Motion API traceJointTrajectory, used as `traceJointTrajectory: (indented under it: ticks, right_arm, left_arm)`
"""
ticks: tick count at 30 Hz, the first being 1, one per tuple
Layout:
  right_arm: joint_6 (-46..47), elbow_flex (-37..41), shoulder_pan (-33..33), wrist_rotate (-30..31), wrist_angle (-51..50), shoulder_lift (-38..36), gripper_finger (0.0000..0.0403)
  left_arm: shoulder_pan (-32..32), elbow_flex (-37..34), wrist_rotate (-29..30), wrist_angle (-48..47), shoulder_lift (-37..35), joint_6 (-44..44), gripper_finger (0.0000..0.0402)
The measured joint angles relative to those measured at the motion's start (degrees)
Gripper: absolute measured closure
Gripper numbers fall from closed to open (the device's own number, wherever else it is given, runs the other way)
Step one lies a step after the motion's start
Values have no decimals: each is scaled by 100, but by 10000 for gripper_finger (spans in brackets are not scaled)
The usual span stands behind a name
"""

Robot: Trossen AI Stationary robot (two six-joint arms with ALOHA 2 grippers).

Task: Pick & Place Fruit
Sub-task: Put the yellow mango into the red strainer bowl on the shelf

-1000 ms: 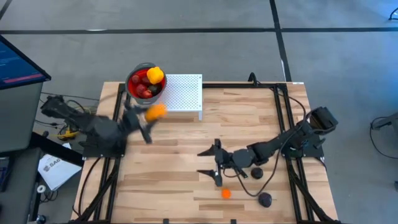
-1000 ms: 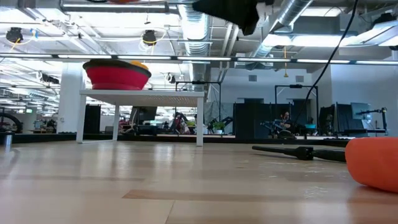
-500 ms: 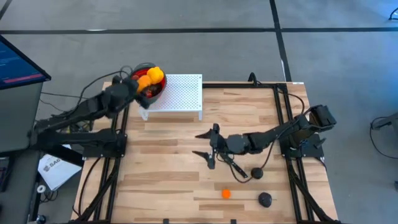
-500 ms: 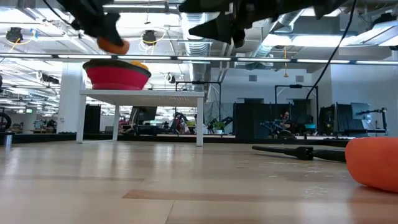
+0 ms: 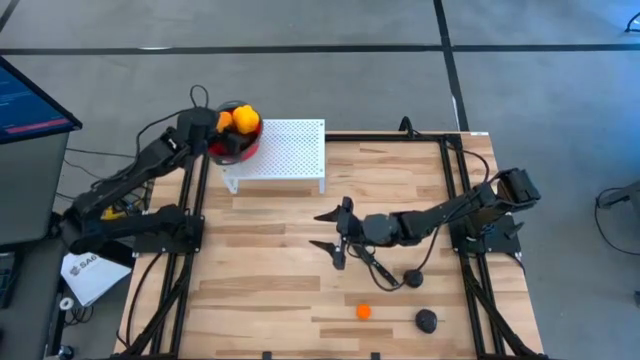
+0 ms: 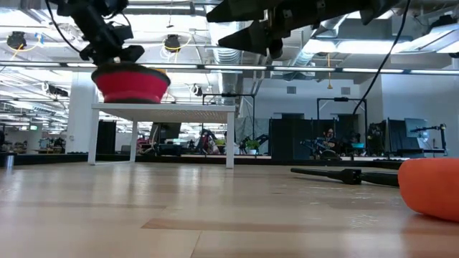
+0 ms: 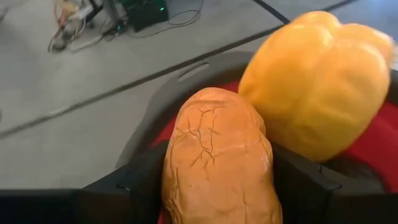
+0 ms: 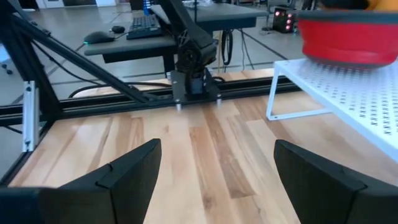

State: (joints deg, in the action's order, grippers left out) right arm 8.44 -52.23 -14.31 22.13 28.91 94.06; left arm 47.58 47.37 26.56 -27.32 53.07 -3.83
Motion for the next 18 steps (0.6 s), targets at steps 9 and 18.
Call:
traceJointTrajectory:
  ticks: [9,18]
  right_arm:
    - [64,0,-67,0,-21,0,97]
    - [169,0,-67,0,-20,0,97]
  left_arm:
    - [84,0,-263,134,29,-273,144]
    - [85,0,-430,177,30,-586,118]
